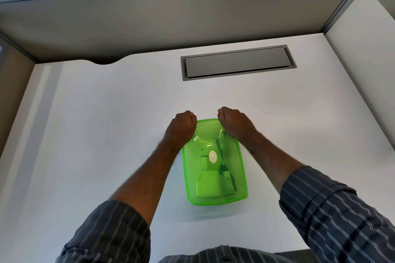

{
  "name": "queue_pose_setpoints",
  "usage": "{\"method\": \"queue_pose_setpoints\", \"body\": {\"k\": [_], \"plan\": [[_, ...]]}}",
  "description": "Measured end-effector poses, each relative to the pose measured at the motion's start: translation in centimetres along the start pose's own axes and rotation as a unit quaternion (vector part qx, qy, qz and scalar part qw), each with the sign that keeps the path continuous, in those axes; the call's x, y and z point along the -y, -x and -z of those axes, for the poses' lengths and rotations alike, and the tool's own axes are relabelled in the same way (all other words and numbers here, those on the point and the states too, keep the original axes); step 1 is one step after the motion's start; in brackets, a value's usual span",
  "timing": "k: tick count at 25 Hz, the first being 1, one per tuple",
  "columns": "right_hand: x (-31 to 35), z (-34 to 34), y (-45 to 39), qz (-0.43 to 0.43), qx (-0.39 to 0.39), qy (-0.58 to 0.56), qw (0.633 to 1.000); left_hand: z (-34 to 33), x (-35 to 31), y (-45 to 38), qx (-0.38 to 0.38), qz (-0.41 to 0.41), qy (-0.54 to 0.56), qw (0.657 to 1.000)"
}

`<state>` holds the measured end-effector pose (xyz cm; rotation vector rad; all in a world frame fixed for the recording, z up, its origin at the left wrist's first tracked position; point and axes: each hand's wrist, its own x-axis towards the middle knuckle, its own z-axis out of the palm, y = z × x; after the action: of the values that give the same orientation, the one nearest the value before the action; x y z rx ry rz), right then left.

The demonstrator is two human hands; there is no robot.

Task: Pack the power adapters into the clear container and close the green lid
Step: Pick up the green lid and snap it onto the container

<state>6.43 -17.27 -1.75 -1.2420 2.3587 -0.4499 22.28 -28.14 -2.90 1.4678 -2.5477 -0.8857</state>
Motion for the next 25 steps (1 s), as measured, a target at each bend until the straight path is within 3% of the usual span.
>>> {"method": "queue_pose_setpoints", "body": {"k": [6, 15, 25], "plan": [[0.1, -0.1, 0.1, -0.014, -0.008, -0.008, 1.0, -0.1, 0.3, 0.0, 0.016, 0.017, 0.033, 0.999], [-0.3, 0.7, 1.7, -0.041, -0.012, -0.085, 0.995, -0.1, 2.6, 5.6, -0.026, 0.072, 0.129, 0.989], [-3.7, -2.0, 14.7, -0.112, 0.045, -0.15, 0.981, -3.4, 4.7, 19.1, -0.003, 0.1, 0.188, 0.977]]}}
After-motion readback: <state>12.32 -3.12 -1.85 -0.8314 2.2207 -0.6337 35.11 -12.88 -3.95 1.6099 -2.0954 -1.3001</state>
